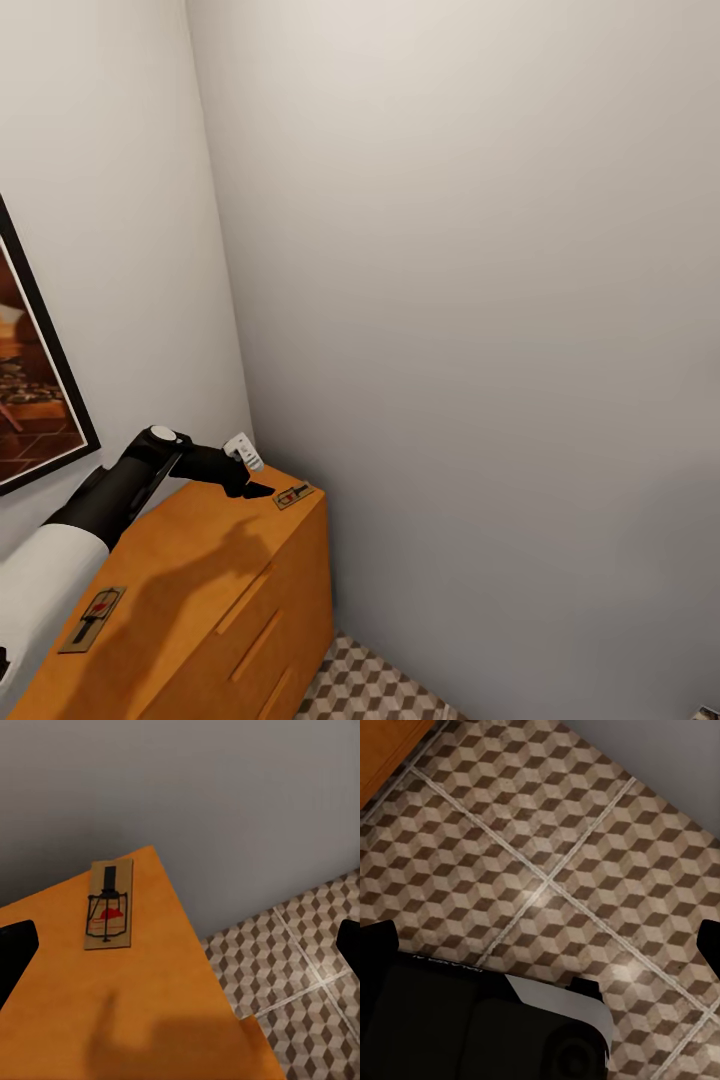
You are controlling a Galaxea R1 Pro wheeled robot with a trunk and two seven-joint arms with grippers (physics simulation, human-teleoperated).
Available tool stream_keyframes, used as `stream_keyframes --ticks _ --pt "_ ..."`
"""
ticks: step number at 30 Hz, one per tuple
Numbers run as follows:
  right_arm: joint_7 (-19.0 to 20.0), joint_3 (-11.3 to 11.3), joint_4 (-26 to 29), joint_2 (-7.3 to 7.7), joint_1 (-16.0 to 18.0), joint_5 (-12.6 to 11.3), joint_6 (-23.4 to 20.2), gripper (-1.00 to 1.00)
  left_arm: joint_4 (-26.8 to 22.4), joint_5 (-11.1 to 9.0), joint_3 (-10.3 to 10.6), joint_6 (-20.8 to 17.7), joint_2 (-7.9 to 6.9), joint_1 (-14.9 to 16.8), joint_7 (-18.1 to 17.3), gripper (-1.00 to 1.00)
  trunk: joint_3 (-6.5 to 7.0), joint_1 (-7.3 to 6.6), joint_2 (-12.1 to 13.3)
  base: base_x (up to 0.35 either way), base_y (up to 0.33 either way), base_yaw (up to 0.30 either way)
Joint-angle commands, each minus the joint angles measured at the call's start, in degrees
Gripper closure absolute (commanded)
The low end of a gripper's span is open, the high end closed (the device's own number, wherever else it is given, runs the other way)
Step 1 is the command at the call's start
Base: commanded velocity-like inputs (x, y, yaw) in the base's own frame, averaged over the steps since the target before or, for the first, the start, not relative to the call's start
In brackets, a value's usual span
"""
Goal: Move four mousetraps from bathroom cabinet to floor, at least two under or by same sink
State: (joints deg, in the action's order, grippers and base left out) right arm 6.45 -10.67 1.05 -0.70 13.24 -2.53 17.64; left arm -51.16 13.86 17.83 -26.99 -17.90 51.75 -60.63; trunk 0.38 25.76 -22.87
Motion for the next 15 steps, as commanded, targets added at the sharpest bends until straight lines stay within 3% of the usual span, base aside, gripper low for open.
stream_keyframes --ticks 1,15 --pt "0.1 -0.2 -0.1 0.00 0.0 -0.3 0.2 -1.00 -0.1 0.1 0.1 -0.5 -0.03 0.0 -0.2 -1.00 -0.03 0.02 0.0 0.000 0.000 0.000" --pt "0.1 -0.2 -0.1 0.00 0.0 -0.3 0.2 -1.00 -0.1 0.1 0.1 -0.5 -0.03 0.0 -0.2 -1.00 -0.03 0.02 0.0 0.151 0.000 0.000"
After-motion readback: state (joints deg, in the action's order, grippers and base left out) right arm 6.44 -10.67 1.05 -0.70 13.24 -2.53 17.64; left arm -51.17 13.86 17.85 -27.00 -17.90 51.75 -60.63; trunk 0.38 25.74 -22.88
